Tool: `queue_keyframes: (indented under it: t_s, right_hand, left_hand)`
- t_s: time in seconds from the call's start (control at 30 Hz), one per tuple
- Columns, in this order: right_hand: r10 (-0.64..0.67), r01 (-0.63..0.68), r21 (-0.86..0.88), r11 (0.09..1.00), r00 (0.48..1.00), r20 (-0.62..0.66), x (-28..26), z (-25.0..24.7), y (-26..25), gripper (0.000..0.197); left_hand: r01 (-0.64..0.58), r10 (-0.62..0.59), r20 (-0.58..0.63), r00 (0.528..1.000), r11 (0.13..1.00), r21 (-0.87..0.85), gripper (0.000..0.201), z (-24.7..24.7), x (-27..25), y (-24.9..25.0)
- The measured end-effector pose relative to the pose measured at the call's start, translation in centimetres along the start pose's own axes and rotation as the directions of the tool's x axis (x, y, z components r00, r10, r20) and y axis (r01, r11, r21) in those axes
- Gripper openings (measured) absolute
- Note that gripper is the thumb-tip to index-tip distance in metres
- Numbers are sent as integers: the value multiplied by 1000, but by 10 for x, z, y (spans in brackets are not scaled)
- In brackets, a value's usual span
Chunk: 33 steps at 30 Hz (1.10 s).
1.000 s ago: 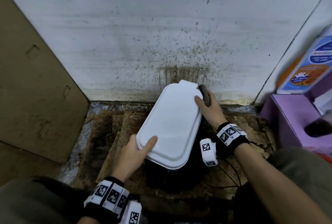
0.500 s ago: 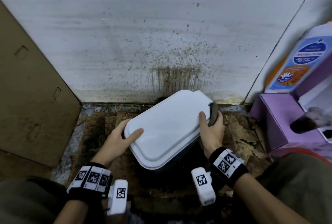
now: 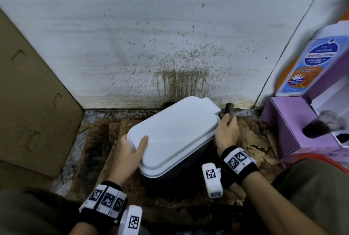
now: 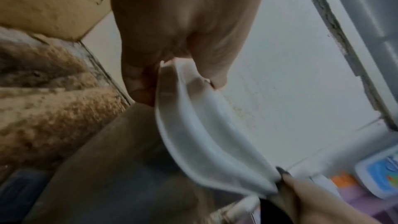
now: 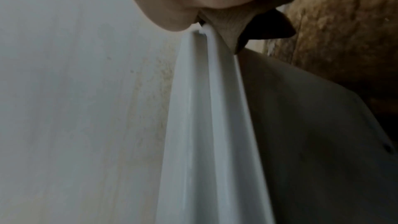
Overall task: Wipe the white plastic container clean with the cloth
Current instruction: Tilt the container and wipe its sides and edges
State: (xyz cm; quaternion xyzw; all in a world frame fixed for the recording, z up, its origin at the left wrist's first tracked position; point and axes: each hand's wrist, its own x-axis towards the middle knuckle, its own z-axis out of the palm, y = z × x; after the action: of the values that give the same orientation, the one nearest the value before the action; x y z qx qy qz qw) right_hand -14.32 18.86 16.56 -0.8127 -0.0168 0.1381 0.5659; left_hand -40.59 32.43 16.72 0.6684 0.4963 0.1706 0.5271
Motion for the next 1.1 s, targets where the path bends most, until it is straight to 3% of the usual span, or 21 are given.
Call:
queue_keyframes:
  t_s: [0.1,0.2,0.33,0.57,0.8,1.0,1.1]
  right_hand:
    - [16,-26,75,997,991,134,24,-4,-17,48]
    - [-40,39,11,999,943,331,40,-5,-25,39]
    - [-96,94,24,995,913,396,48,-4,-20,27]
    - [-111,93,70,993,933,341,34,-22,-4,42]
    - [-117,105,137,985,989,86,-7,-51,25,37]
    - [-167,162,48,986,980,106,-33,-61,32,40]
    - [-165,159,64,985,981,103,-32,-64,30,38]
  left_hand:
    - [10,-10,6,1000,999,-36,81,8,-16,2]
    - [-13,14,8,1000,997,-73,81,11,-22,4]
    - [-6,6,4,1000,994,-108,79,9,-19,3]
    - [-79,79,-6,997,992,-103,61,6,-9,8]
    - [-132,140,98,985,987,-87,79,-1,26,17]
    - [-107,106,96,990,994,4,77,-4,47,10]
    - [-87,76,84,994,987,135,76,-1,49,9]
